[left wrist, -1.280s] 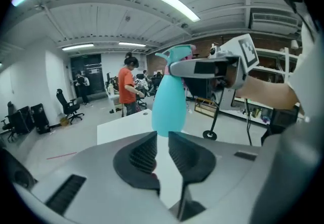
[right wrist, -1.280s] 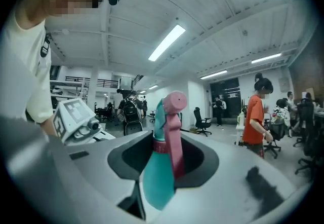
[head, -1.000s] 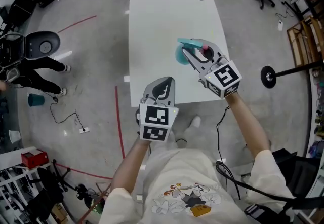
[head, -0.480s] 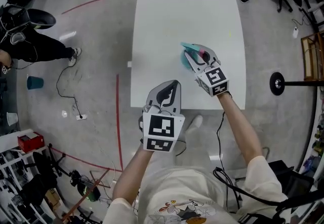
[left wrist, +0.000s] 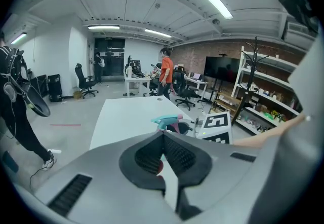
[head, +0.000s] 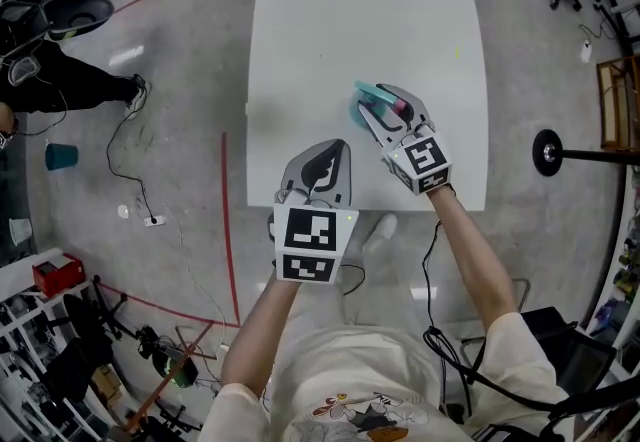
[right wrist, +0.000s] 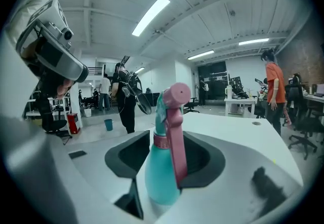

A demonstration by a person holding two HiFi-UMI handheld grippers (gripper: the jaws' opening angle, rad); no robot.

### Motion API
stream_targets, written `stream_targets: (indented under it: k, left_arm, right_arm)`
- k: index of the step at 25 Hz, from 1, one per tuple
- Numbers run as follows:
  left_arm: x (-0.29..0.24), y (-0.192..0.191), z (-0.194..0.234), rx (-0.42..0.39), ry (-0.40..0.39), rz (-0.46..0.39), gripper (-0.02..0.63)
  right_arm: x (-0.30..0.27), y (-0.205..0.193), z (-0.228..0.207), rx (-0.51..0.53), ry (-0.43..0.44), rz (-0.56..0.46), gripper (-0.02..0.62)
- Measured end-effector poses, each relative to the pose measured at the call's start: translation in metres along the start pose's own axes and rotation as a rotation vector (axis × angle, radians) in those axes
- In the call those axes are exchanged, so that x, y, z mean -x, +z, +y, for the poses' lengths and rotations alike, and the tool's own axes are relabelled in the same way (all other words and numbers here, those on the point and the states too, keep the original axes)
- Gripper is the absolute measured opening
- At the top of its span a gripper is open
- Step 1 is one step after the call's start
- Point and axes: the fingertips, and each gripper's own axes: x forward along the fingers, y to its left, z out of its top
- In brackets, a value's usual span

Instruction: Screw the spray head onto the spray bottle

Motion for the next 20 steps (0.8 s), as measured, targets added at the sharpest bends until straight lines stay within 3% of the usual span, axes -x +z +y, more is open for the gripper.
stream_targets:
  k: [8,16,20]
  left_arm:
    - [-0.001,0.002,-0.002,-0.007,-0.003,0.007,0.006]
    - [0.030,0.012,-0.011,0.029,0.038,-0.016,0.007]
    - [0.055,0.020,-0.025,0.064,0.042,-0.036,0.006]
  right_arm:
    - [0.002,0.000,0.006,0.027,0.032,0.059,0.241]
    - [0.084,0.004,-0.003,-0.124,-0.109,0.066,0.247]
    - [0.138,0.036,0.015,-0.099,-0.132,0.055,0.247]
